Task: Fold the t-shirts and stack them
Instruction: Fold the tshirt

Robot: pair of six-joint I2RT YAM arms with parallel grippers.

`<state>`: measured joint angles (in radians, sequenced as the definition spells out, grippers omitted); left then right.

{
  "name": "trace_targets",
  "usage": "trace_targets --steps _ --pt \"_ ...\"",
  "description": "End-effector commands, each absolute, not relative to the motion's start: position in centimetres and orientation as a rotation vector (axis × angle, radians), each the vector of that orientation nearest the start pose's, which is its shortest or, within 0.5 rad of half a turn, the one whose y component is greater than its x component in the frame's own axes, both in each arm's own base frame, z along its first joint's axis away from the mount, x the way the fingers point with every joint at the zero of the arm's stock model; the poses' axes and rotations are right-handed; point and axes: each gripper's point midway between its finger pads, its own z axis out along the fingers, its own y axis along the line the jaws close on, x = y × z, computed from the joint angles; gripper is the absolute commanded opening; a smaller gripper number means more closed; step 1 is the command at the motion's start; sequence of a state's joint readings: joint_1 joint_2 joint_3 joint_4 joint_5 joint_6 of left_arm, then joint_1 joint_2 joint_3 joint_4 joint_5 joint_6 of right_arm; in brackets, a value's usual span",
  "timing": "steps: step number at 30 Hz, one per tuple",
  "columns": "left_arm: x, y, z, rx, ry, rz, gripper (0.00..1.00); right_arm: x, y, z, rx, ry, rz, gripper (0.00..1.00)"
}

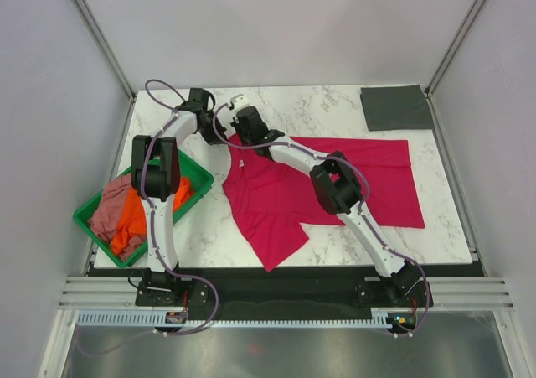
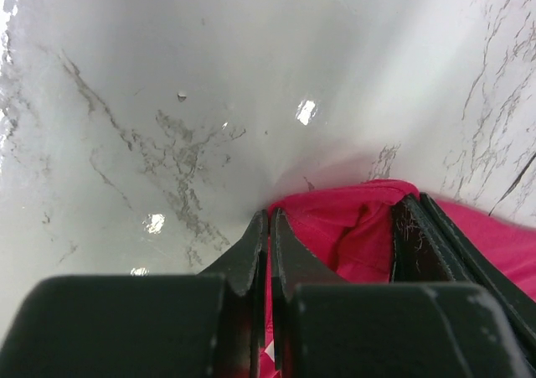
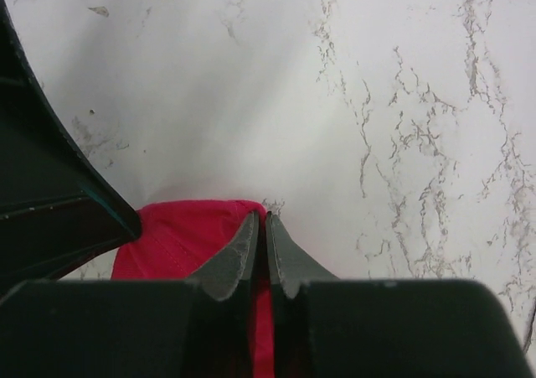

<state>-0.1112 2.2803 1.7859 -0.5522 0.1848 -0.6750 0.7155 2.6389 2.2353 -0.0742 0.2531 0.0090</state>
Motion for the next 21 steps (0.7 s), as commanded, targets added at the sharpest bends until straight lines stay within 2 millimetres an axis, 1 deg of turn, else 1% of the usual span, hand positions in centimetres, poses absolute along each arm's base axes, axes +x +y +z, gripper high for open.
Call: trace_targets --steps 1,4,5,6,7,8,9,10,11,12,13,14,15,16,17,18,19,20,21 --pt "52.1 -10.2 3.7 -0.736 2.567 -0.453 0.02 57.0 42.6 11.8 -0.478 1.811 0.177 0.14" --pt "52.0 -10.1 3.3 -0.735 2.576 -0.447 0.02 56.0 44.1 12.4 -0.506 1.803 0.249 0.20" --pt "52.0 -10.0 3.2 -0.731 2.579 -0.447 0.02 55.6 44.4 12.2 -0.504 1.817 0.283 0.22" --pt "52.0 -9.9 3.2 -0.729 2.579 -0.445 0.02 55.1 44.9 13.3 -0.502 1.813 0.342 0.24" --pt "52.0 -9.8 3.2 -0.737 2.578 -0.447 0.02 54.7 45.1 13.6 -0.509 1.814 0.368 0.29" --pt "52.0 -9.7 3.3 -0.739 2.578 -0.459 0.02 54.2 45.0 13.3 -0.508 1.832 0.390 0.32" --pt "52.1 -9.8 3.4 -0.743 2.576 -0.468 0.02 53.8 45.1 15.4 -0.503 1.812 0.420 0.34" --pt "52.1 -9.7 3.5 -0.745 2.575 -0.474 0.02 53.3 45.2 16.0 -0.510 1.812 0.448 0.38" --pt "52.2 -9.7 3.7 -0.742 2.572 -0.488 0.04 52.8 45.1 16.1 -0.506 1.825 0.474 0.40" --pt "52.3 -9.7 4.3 -0.740 2.563 -0.503 0.08 52.5 44.9 18.2 -0.496 1.803 0.504 0.42" --pt "52.3 -9.6 4.6 -0.734 2.559 -0.510 0.21 51.9 44.7 18.5 -0.502 1.825 0.520 0.46" --pt "52.5 -9.7 5.3 -0.719 2.548 -0.522 0.26 51.6 44.3 18.4 -0.496 1.843 0.519 0.48" --pt "52.7 -9.6 5.8 -0.706 2.536 -0.523 0.29 51.1 43.9 20.0 -0.473 1.839 0.531 0.49" --pt "52.9 -9.5 7.2 -0.662 2.514 -0.520 0.36 51.0 42.9 19.8 -0.444 1.871 0.503 0.50" --pt "53.1 -9.5 8.2 -0.635 2.495 -0.520 0.39 50.7 42.2 19.2 -0.423 1.906 0.491 0.50" --pt "53.2 -9.4 8.8 -0.621 2.483 -0.519 0.43 50.5 41.2 20.2 -0.356 1.926 0.514 0.50" --pt "53.3 -9.5 10.1 -0.591 2.462 -0.524 0.49 50.1 40.5 19.6 -0.335 1.967 0.513 0.50" --pt "53.4 -10.0 11.0 -0.565 2.451 -0.561 0.51 49.6 39.5 18.3 -0.305 2.016 0.505 0.50" --pt "53.5 -10.3 11.6 -0.538 2.445 -0.584 0.51 49.2 38.5 19.1 -0.269 2.025 0.508 0.49"
